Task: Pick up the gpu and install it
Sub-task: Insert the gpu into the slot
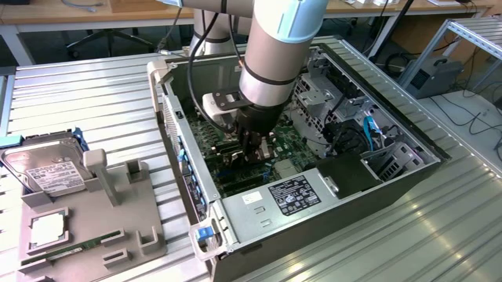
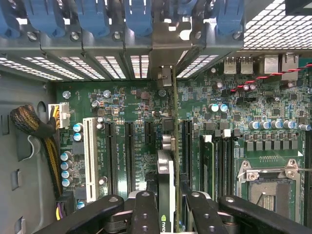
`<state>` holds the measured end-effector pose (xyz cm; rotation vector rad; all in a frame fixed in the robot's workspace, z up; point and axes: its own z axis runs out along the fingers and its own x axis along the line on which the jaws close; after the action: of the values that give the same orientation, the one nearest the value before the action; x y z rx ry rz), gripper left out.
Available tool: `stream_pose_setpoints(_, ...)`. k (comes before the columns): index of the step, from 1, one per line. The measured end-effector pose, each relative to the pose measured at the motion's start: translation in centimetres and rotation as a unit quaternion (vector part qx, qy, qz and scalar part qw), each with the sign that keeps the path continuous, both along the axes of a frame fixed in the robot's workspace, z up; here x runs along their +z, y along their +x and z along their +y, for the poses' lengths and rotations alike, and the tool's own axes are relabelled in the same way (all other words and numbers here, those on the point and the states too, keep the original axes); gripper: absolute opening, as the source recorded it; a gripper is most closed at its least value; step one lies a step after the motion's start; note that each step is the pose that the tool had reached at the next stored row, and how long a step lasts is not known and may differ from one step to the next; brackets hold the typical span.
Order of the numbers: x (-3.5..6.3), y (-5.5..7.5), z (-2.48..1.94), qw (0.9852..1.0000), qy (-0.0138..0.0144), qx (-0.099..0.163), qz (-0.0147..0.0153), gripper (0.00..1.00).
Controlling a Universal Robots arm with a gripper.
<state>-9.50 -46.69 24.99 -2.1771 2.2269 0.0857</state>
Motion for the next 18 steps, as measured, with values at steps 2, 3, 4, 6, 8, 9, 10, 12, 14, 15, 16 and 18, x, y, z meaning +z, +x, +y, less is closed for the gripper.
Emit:
stream_pose_setpoints(2,-0.01,0.0,0.00,1.0000,0.0001,0.000,0.0000,0.27)
stream_pose_setpoints(3,-0.02,0.0,0.01,1.0000,0.0002,0.000,-0.0001,0.27)
stream_pose_setpoints(4,-0.01,0.0,0.01,1.0000,0.0001,0.000,0.0000,0.27)
stream_pose_setpoints(6,-0.02,0.0,0.01,1.0000,0.0002,0.000,-0.0001,0.27)
stream_pose_setpoints(8,-0.02,0.0,0.01,1.0000,0.0002,0.000,-0.0001,0.35)
stream_pose_setpoints(9,-0.02,0.0,0.01,1.0000,0.0002,0.000,-0.0001,0.35)
stream_pose_setpoints(10,-0.02,0.0,0.01,1.0000,0.0002,0.000,-0.0001,0.41)
stream_pose_setpoints(12,0.14,0.0,0.01,1.0000,-0.0001,0.000,0.0001,0.41)
stream_pose_setpoints(14,1.18,0.0,0.02,1.0000,0.0001,0.000,0.0000,0.41)
stream_pose_setpoints(15,1.47,0.0,0.01,1.0000,0.0001,0.000,0.0000,0.41)
stream_pose_setpoints(16,1.56,0.0,0.01,1.0000,0.0001,0.000,0.0000,0.41)
stream_pose_setpoints(18,1.57,0.0,0.02,1.0000,0.0002,0.000,-0.0001,0.41)
